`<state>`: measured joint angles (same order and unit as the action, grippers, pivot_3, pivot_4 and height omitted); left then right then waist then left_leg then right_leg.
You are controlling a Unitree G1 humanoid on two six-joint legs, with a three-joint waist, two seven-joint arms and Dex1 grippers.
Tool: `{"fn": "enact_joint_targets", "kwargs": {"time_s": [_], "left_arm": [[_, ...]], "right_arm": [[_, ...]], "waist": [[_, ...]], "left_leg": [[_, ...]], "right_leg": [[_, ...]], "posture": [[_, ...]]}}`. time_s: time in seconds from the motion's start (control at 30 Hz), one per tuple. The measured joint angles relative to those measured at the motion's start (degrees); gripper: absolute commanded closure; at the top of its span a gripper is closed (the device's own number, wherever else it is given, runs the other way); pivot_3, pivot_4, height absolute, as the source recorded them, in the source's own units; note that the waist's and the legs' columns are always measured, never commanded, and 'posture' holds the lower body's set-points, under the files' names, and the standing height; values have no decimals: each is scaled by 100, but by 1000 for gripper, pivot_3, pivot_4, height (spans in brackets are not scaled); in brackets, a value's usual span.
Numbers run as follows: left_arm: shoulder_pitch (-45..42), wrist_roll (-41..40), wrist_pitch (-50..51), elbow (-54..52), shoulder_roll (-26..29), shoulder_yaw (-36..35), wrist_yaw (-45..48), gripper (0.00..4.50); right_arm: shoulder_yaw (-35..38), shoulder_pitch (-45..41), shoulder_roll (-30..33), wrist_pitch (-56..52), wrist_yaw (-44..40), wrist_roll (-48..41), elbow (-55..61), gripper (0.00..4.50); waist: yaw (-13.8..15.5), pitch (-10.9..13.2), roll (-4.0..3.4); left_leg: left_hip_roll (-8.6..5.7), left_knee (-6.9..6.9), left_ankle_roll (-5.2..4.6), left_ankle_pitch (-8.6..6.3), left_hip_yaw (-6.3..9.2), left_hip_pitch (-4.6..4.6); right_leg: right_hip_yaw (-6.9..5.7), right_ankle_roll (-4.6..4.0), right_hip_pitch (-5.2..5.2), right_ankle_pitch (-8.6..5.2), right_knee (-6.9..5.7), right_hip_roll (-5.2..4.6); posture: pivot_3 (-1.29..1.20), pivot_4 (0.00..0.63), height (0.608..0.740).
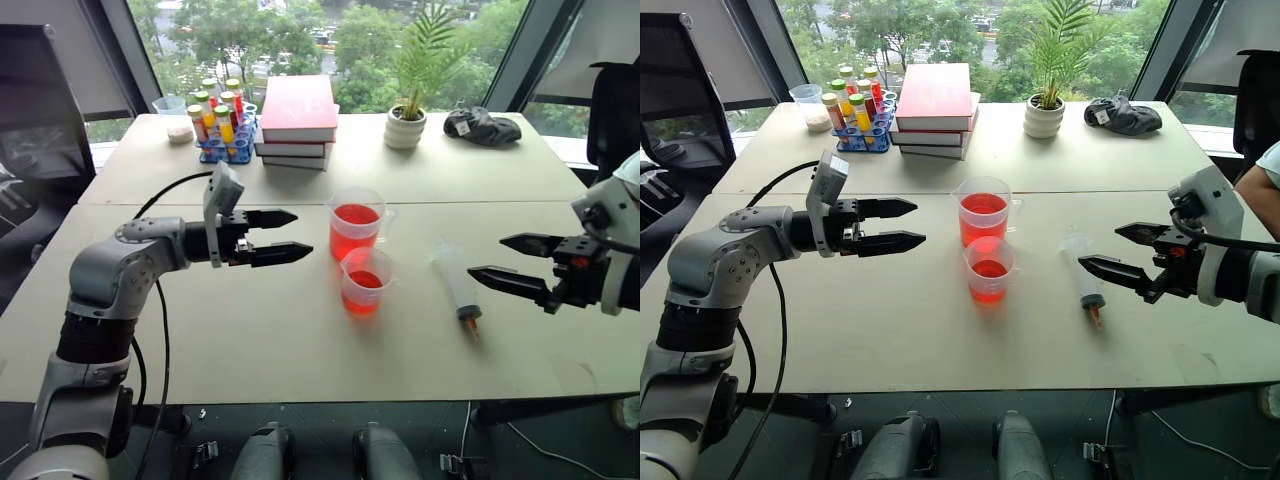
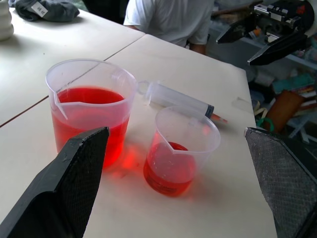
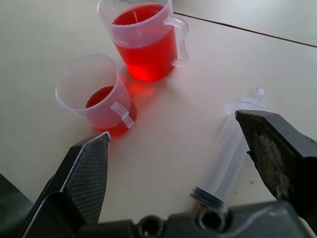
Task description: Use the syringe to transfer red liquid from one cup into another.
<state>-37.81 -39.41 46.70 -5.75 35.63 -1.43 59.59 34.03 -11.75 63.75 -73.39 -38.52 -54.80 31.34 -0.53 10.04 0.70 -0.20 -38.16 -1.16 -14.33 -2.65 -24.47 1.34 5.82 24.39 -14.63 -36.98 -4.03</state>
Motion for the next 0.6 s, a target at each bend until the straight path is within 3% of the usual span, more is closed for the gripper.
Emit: {"fn": "enact_joint_targets", "kwargs": {"time_s": [0.6], "left_arm": [[-111,-73,-100,63,-82,29,36,0]], "right_arm": [[254,342,-198,-376,602,-312,363,38]], "waist": [[-2,0,1]], "left_leg": [[0,0,0,0,0,0]], "right_leg": [[-1,2,-1,1,0,3]], "posture": [[0,150,740]]}}
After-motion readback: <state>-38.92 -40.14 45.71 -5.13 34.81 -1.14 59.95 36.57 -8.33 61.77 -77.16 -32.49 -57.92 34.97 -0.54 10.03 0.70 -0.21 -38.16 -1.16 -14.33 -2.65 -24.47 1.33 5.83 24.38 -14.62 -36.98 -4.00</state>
